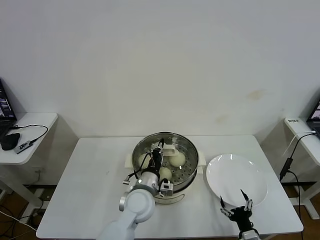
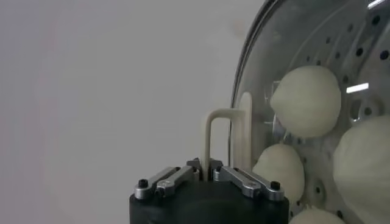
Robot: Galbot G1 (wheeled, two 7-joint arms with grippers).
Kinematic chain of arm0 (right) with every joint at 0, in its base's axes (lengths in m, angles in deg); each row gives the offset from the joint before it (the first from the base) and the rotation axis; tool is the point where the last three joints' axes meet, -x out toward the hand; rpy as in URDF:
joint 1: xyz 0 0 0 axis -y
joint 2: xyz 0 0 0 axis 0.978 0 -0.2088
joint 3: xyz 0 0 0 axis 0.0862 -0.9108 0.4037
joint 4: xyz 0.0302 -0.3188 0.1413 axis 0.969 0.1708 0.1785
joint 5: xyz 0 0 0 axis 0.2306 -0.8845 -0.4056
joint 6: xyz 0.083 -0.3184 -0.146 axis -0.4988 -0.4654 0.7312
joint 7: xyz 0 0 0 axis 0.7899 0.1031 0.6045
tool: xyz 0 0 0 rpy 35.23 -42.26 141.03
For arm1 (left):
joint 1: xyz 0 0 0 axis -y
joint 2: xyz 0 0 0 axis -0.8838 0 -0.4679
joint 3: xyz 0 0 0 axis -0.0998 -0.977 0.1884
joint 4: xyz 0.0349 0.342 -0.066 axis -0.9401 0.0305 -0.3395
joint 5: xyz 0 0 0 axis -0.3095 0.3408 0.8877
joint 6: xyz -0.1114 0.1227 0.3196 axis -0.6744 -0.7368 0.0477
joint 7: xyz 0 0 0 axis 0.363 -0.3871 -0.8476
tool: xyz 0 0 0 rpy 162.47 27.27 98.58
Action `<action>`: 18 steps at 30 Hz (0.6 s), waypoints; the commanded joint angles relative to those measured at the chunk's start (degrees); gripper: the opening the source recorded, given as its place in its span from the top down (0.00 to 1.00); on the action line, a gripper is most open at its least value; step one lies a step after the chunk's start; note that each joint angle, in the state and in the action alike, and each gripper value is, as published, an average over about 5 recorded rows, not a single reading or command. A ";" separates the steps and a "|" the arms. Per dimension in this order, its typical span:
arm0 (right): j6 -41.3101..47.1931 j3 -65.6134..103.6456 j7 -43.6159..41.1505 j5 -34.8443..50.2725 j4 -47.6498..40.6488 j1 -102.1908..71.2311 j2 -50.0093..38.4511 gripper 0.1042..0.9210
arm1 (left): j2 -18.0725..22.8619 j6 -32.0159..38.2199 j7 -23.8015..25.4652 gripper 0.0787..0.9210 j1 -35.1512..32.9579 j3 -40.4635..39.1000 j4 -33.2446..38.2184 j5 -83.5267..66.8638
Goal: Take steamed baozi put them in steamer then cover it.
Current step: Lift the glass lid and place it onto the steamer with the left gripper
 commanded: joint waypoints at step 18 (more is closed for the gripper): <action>-0.03 -0.33 0.01 -0.59 -0.12 -0.07 0.15 0.12 | -4.79 1.35 -3.14 0.48 -10.42 1.39 13.57 -2.86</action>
